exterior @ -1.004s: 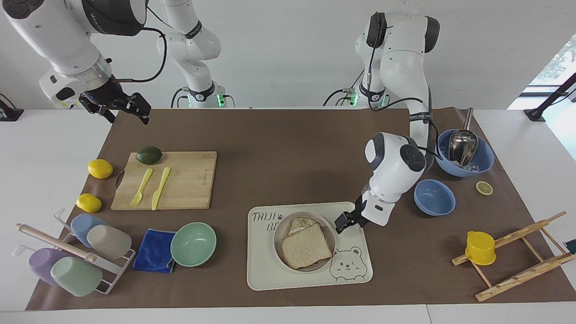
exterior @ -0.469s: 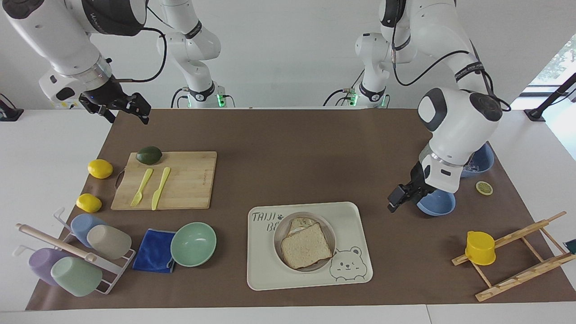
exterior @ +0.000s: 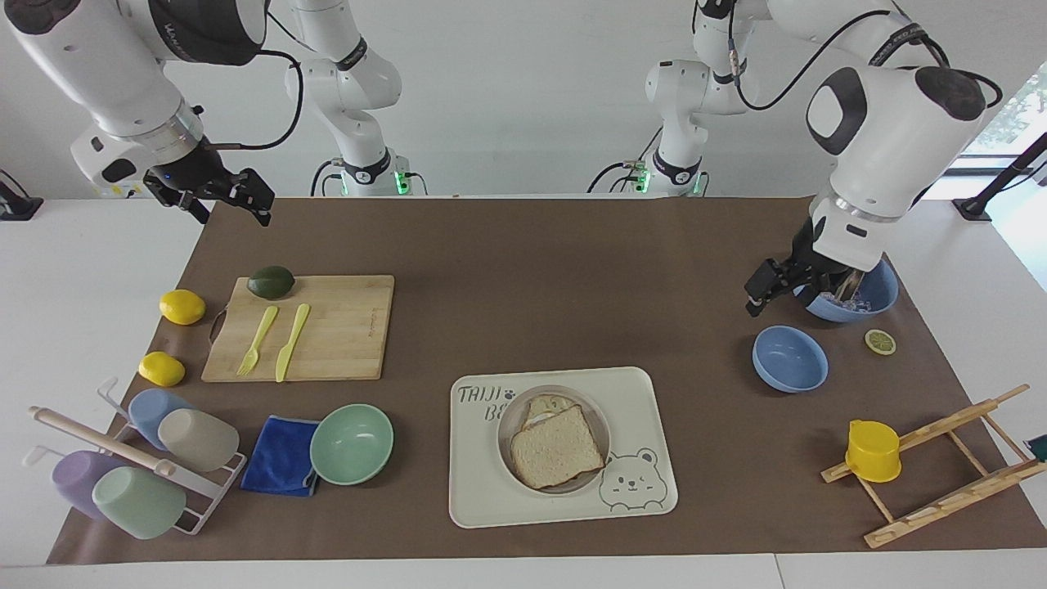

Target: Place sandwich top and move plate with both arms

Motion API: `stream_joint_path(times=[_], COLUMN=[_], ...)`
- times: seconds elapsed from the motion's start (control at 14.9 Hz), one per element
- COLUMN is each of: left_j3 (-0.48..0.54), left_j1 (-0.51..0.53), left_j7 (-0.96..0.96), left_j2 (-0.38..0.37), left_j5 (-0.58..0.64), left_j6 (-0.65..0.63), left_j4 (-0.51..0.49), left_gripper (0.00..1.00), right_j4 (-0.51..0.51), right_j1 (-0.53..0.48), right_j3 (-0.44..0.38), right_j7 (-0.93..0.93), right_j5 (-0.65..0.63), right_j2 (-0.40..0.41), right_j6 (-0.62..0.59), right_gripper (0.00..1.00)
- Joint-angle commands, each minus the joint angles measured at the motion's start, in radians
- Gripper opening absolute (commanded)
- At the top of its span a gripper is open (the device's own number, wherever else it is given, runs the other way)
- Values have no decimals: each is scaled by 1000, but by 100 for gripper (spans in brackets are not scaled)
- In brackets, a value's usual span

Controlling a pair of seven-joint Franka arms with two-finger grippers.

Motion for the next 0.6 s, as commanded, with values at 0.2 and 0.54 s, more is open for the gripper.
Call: stream_joint_path(times=[0.2,0.54], left_j3=[-3,-61], left_j1=[57,74], left_j7=[162,172], left_j2=[-140,-228], left_j5=[54,86], left_j6=[-163,-197], left_j4=[-44,-175], left_gripper=[100,100], right_j4=[-13,-13], right_j1=[-4,-4], right_j3=[-1,1], right_j7=[-15,-15], right_j5=[11,12], right_j2=[-12,-12], right_j6=[1,1], right_gripper=[100,100])
